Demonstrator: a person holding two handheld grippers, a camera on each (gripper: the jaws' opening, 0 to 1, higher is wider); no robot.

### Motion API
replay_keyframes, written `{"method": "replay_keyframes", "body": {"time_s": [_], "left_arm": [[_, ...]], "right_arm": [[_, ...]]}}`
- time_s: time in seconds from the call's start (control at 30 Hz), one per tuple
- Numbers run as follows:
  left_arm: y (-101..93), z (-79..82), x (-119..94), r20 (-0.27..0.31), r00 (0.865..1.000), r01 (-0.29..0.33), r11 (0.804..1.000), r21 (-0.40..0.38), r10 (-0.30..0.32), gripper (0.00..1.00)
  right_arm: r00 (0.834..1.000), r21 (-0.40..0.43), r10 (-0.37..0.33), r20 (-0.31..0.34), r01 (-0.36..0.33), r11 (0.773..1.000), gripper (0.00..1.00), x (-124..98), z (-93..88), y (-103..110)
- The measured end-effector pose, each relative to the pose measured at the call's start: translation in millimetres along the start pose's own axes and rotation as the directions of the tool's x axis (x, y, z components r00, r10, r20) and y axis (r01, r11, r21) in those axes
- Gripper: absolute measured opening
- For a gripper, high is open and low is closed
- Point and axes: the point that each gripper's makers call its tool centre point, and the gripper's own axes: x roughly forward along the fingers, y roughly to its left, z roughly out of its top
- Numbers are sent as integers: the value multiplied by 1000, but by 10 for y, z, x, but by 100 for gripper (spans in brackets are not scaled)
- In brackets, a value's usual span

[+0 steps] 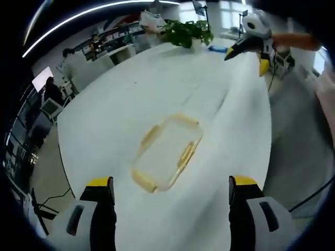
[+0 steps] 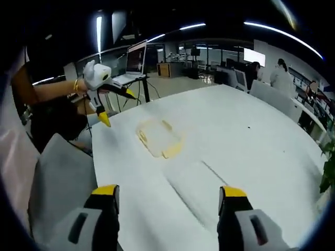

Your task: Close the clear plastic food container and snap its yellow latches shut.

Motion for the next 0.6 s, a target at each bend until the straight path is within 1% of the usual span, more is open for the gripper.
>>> {"method": "replay_keyframes", "body": {"time_s": [0.1,0.17,0.2,0.23,0.33,0.4,0.43,0.47,0.5,0.53,0.57,0.6], "left_arm": [[39,-13,42,-14,1000,19,1000,19,-19,89],[27,-17,63,-16,998,59,998,31,-58,89],[31,-15,67,-19,998,64,997,43,-63,89],[38,-9,74,-20,997,70,996,62,-69,89],[62,-7,110,-33,996,82,991,104,-79,88],[74,-6,141,-44,995,93,989,114,-89,87],[70,4,160,-45,994,108,987,118,-103,86],[53,22,175,-34,992,126,987,103,-123,86],[26,38,189,-22,989,146,987,67,-145,86],[35,56,201,-15,988,155,986,54,-155,86],[53,62,205,-15,988,155,986,64,-154,86],[59,61,215,-18,988,156,985,69,-155,86]], "right_arm": [[1000,-23,20,-7,-20,1000,77,82,44,5],[999,-56,28,-29,-29,998,77,134,57,-2],[998,-106,28,-57,-34,994,77,153,52,-14],[998,-125,33,-62,-41,991,77,170,67,-6],[997,-129,56,-52,-63,990,77,226,150,26],[995,-154,69,-70,-79,985,77,276,174,30],[994,-166,78,-77,-89,982,77,308,194,37],[993,-169,83,-81,-96,981,77,329,207,42],[992,-170,90,-84,-103,980,77,351,222,47],[991,-170,106,-87,-119,978,77,383,243,61],[989,-172,113,-92,-128,977,77,404,252,68],[988,-194,113,-106,-132,972,77,434,255,65]]}}
